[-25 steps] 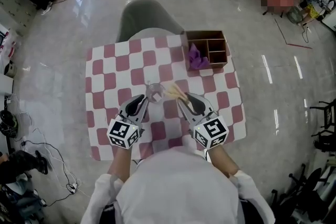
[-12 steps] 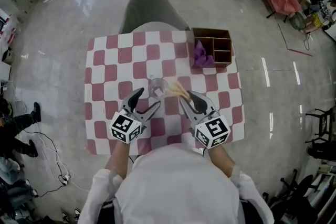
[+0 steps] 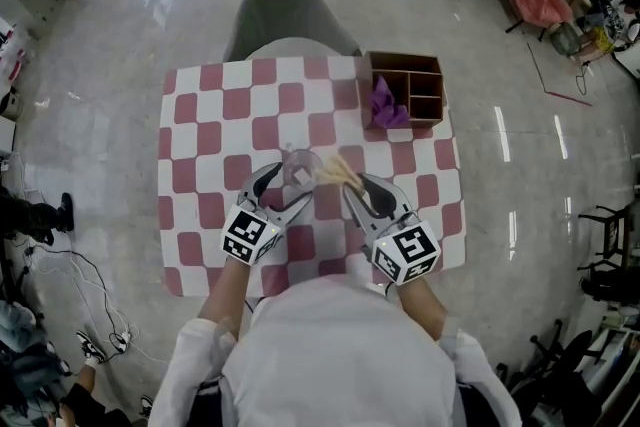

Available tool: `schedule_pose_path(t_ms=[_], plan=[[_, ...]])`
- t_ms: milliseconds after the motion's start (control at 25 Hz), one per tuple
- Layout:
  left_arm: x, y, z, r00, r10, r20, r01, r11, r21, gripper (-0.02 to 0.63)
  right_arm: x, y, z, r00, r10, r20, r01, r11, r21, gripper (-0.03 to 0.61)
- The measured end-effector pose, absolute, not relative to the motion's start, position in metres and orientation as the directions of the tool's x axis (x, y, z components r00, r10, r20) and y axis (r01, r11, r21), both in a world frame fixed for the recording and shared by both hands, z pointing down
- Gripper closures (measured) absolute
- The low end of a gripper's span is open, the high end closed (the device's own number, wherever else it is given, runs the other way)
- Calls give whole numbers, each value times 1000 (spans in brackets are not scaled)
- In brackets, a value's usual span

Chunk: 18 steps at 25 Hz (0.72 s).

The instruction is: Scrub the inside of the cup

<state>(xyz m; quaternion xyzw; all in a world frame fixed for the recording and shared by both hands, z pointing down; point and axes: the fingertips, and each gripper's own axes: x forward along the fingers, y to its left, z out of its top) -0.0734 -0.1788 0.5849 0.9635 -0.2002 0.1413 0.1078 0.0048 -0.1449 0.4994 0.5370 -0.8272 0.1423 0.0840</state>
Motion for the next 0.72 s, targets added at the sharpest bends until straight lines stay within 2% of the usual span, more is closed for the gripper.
schedule_pose_path(t_ms=[720], plan=[[-49, -190, 606, 893, -326, 311, -376, -919, 116, 259, 16, -140, 503, -369, -877, 309, -929, 339, -148, 468]])
